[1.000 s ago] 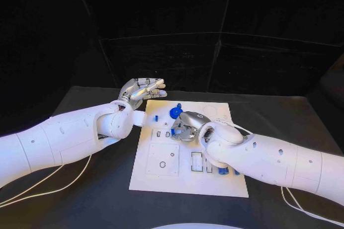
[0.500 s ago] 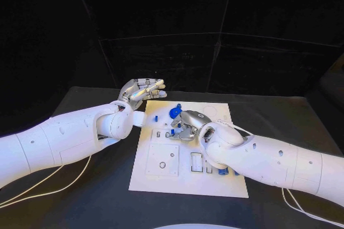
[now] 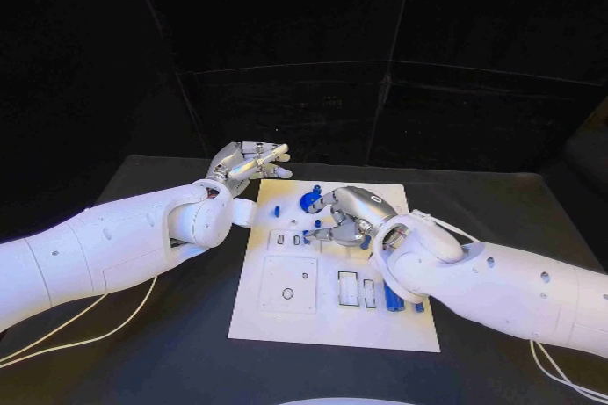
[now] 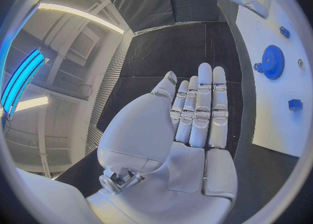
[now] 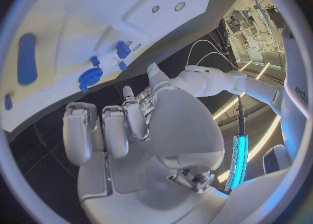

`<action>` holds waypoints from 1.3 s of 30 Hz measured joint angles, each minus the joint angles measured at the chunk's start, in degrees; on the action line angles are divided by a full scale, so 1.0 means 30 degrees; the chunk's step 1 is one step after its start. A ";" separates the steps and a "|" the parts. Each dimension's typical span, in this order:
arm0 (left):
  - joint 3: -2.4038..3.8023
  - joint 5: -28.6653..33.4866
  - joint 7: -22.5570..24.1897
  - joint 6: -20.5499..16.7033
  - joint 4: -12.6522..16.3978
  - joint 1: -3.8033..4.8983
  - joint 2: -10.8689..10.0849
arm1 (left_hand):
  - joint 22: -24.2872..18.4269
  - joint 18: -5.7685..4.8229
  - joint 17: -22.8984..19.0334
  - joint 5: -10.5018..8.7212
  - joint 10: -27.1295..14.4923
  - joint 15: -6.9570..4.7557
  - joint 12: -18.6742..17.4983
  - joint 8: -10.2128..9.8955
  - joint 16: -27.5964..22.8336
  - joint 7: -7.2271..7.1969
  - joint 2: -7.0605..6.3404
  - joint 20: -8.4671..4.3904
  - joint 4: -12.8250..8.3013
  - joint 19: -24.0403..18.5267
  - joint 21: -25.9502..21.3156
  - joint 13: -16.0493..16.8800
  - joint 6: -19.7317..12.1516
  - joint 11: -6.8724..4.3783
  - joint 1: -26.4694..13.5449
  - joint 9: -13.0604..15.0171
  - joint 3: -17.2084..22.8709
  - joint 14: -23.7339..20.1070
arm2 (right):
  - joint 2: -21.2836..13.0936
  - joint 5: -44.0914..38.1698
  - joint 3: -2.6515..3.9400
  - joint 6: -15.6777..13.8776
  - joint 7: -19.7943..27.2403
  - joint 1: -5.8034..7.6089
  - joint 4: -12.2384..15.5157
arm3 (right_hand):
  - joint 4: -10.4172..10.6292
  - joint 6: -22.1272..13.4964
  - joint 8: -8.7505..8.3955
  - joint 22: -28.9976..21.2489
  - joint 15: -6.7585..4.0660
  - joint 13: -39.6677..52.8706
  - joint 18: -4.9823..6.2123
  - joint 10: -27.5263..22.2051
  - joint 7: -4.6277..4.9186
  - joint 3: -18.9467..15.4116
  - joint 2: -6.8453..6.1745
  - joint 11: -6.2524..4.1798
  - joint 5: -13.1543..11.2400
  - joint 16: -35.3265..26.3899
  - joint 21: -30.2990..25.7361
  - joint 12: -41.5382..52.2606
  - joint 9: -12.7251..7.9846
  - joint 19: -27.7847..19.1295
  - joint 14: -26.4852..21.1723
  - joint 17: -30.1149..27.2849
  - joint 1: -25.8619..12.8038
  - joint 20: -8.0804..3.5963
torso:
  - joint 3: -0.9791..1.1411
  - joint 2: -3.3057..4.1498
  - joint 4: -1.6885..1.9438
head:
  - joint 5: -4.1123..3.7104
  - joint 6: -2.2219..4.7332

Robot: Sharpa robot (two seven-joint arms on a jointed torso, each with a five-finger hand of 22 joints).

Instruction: Assemble the parts on the task board

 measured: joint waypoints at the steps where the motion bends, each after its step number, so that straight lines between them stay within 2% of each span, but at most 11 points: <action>1: 0.0000 -0.0261 -0.0284 -0.0009 0.0009 0.0000 -0.0065 | 0.0123 0.0001 0.0287 0.0000 0.0467 -0.0130 0.0187 0.0000 0.0420 0.0000 0.0076 -0.0133 0.0377 0.0369 0.0269 0.0102 0.0141 -0.0122 -0.0475 0.0000 -0.0144 0.0541 | -0.0350 0.0345 0.0099 0.0028 0.0456 0.0232 0.0210 | 0.0000 0.0000 0.0013 0.0000 0.0000 0.0000 0.0001 -0.0104 0.0000 0.0000 0.0122 0.0099 0.0000 0.0000 -0.0148 -0.0186 0.0023 0.0000 0.0001 0.0000 0.0137 0.0000 | -0.0002 -0.0005 0.0000 | 0.0000 0.0033; 6: 0.0003 -0.1493 -0.1829 -0.0016 0.0216 0.0002 -0.0434 | 0.1015 -0.0002 0.2767 0.0000 0.2227 -0.0898 0.1311 0.0230 0.3789 -0.0560 0.0202 -0.0968 0.1599 0.2319 0.1974 0.0966 0.0700 -0.0819 -0.1644 0.0183 -0.0693 0.2662 | -0.1827 0.2351 0.0315 0.0515 0.2040 0.1335 0.0694 | -0.0026 0.0892 0.0673 0.0001 0.0000 0.0000 -0.0003 -0.0508 -0.0281 -0.0132 0.0655 -0.0173 0.0501 -0.0159 -0.0683 -0.0703 0.0233 -0.0299 0.0000 -0.0001 0.0855 0.0043 | 0.0000 -0.0026 -0.0005 | 0.0018 0.0176; 10: -0.0017 -0.3338 -0.4075 0.0466 0.0469 0.0170 -0.0713 | 0.3442 -0.0004 1.5089 0.0000 0.2770 -0.1592 0.4487 0.1257 1.6145 -0.1110 -0.0024 -0.1861 0.2152 0.4199 0.5468 0.3528 0.1056 -0.1500 -0.1870 0.0882 -0.1114 0.3038 | -0.3133 0.4915 0.0340 0.1216 0.3200 0.2196 0.0714 | -0.0137 0.1067 0.0894 -0.0503 -0.0007 0.0001 -0.0002 -0.0852 -0.0381 -0.0243 0.0948 -0.0244 0.1003 -0.0661 -0.1155 -0.1107 0.0234 -0.0900 0.0006 -0.0002 0.1351 -0.0065 | 0.0038 -0.0093 -0.0040 | 0.0037 0.0218; 13: -0.0008 -0.5253 -0.6132 0.1409 0.0730 0.0497 -0.0833 | 0.8147 -0.0290 1.9363 0.0000 0.1584 -0.1911 0.8760 0.2598 2.0471 -0.1377 0.0003 -0.2084 0.2586 0.4654 0.9857 0.7029 0.0504 -0.1540 -0.2104 0.1847 -0.1203 0.3041 | -0.3832 0.6980 0.0378 0.1690 0.3876 0.2705 0.0450 | -0.0159 0.1197 0.1072 -0.1315 -0.0129 0.0002 0.0308 -0.1203 -0.0450 -0.0265 0.1212 -0.0309 0.1258 -0.1098 -0.1586 -0.1630 0.0233 -0.1341 0.0018 -0.0002 0.1614 -0.0104 | 0.0071 -0.0189 -0.0084 | 0.0119 0.0201; 15: -0.0001 -0.6574 -0.7433 0.2120 0.0897 0.0698 -0.0833 | 1.1072 -0.0478 1.9795 0.0000 0.0838 -0.1913 1.1671 0.3635 2.1953 -0.1491 0.0137 -0.2153 0.2924 0.4978 1.2309 0.9575 0.0186 -0.1647 -0.2259 0.2580 -0.1277 0.3041 | -0.4114 0.8171 0.0404 0.1915 0.4213 0.2909 0.0232 | -0.0236 0.1196 0.1072 -0.1734 -0.0147 -0.0102 0.0307 -0.1404 -0.0450 -0.0342 0.1304 -0.0321 0.1265 -0.1326 -0.1802 -0.1941 0.0232 -0.1503 0.0000 -0.0003 0.1706 -0.0136 | 0.0108 -0.0262 -0.0114 | 0.0170 0.0179; 18: -0.0012 -0.8855 -0.9530 0.3327 0.1128 0.1063 -0.0711 | 1.5413 -0.1050 1.9879 0.0000 0.1393 -0.1965 1.7014 0.5523 2.3633 -0.1803 0.0058 -0.2238 0.3369 0.5890 1.5715 1.4912 -0.0339 -0.1948 -0.2837 0.3954 -0.1690 0.3076 | -0.4383 0.9840 0.0394 0.2196 0.4650 0.3102 -0.0184 | -0.0289 0.1196 0.1170 -0.2138 -0.0146 -0.0352 0.0308 -0.1604 -0.0450 -0.0395 0.1305 -0.0315 0.1349 -0.1492 -0.2020 -0.2222 0.0216 -0.1676 -0.0001 -0.0111 0.1708 -0.0173 | 0.0178 -0.0374 -0.0154 | 0.0223 0.0121; 21: -0.0198 -1.1205 -1.1505 0.4439 0.1261 0.1489 -0.0406 | 1.8582 -0.1391 1.9879 0.0000 0.2243 -0.2146 1.9746 0.6930 2.4094 -0.1920 0.0442 -0.2354 0.3424 0.6682 1.7959 1.7843 -0.0861 -0.2131 -0.3454 0.5069 -0.2168 0.3070 | -0.4512 1.0973 0.0388 0.2424 0.4872 0.3222 -0.0451 | -0.0244 0.1197 0.1190 -0.2266 -0.0146 -0.0435 0.0308 -0.1604 -0.0450 -0.0440 0.1383 -0.0316 0.1475 -0.1491 -0.2027 -0.2270 0.0203 -0.1677 -0.0001 -0.0139 0.1785 -0.0173 | 0.0260 -0.0469 -0.0185 | 0.0262 0.0075; 22: -0.0371 -1.1875 -1.2042 0.4741 0.1281 0.1665 -0.0282 | 1.9182 -0.1646 1.9879 0.0000 0.2387 -0.2146 2.0125 0.7213 2.4094 -0.1949 0.0548 -0.2389 0.3451 0.6852 1.8373 1.8269 -0.1032 -0.2166 -0.3558 0.5318 -0.2257 0.3070 | -0.4528 1.1182 0.0388 0.2483 0.4907 0.3246 -0.0501 | -0.0231 0.1196 0.1263 -0.2280 -0.0146 -0.0450 0.0309 -0.1604 -0.0451 -0.0452 0.1383 -0.0315 0.1490 -0.1492 -0.2028 -0.2271 0.0203 -0.1677 -0.0001 -0.0139 0.1785 -0.0173 | 0.0286 -0.0494 -0.0189 | 0.0271 0.0059; 29: -0.1776 -1.5748 -1.5423 0.6658 0.0995 0.2854 0.0979 | 2.0816 -0.1634 1.9877 0.0000 0.2195 -0.2147 2.0353 0.8078 2.4094 -0.1905 0.0730 -0.2420 0.3510 0.7316 1.9479 1.8425 -0.1867 -0.2185 -0.3980 0.6210 -0.2887 0.3071 | -0.4492 1.1696 0.0386 0.2850 0.4944 0.3315 -0.0698 | -0.0233 0.1196 0.1277 -0.2409 -0.0145 -0.0537 0.0308 -0.1672 -0.0450 -0.0557 0.1383 -0.0384 0.1556 -0.1566 -0.2148 -0.2346 0.0204 -0.1676 -0.0001 -0.0189 0.1785 -0.0174 | 0.0401 -0.0637 -0.0214 | 0.0315 -0.0073; 32: -0.2068 -1.6977 -1.6358 0.7287 0.0717 0.3106 0.1554 | 2.1139 -0.1921 1.9877 -0.0132 0.2166 -0.2147 2.0322 0.8214 2.4094 -0.1875 0.0820 -0.2420 0.3482 0.7316 1.9681 1.8376 -0.1962 -0.2157 -0.4069 0.6386 -0.2963 0.3071 | -0.4430 1.1676 0.0386 0.2957 0.4882 0.3324 -0.0725 | -0.0241 0.1196 0.1277 -0.2479 -0.0145 -0.0592 0.0306 -0.1740 -0.0450 -0.0654 0.1383 -0.0315 0.1668 -0.1649 -0.2148 -0.2428 0.0183 -0.1716 -0.0002 -0.0261 0.1785 -0.0214 | 0.0434 -0.0668 -0.0244 | 0.0344 -0.0084; 39: -0.2283 -1.8840 -1.7512 0.8222 -0.0072 0.3323 0.2666 | 2.2230 -0.1919 1.9875 -0.0132 0.2176 -0.2147 2.0550 0.8658 2.4094 -0.2012 0.0907 -0.2479 0.3423 0.7376 2.0258 1.8817 -0.2100 -0.2166 -0.4156 0.6755 -0.3171 0.3071 | -0.4305 1.1415 0.0381 0.3137 0.4659 0.3330 -0.0819 | -0.0247 0.1196 0.1341 -0.2600 -0.0143 -0.0670 0.0305 -0.1739 -0.0450 -0.0754 0.1383 -0.0315 0.1667 -0.1652 -0.2244 -0.2511 0.0184 -0.1811 -0.0002 -0.0361 0.1785 -0.0177 | 0.0441 -0.0683 -0.0249 | 0.0344 -0.0139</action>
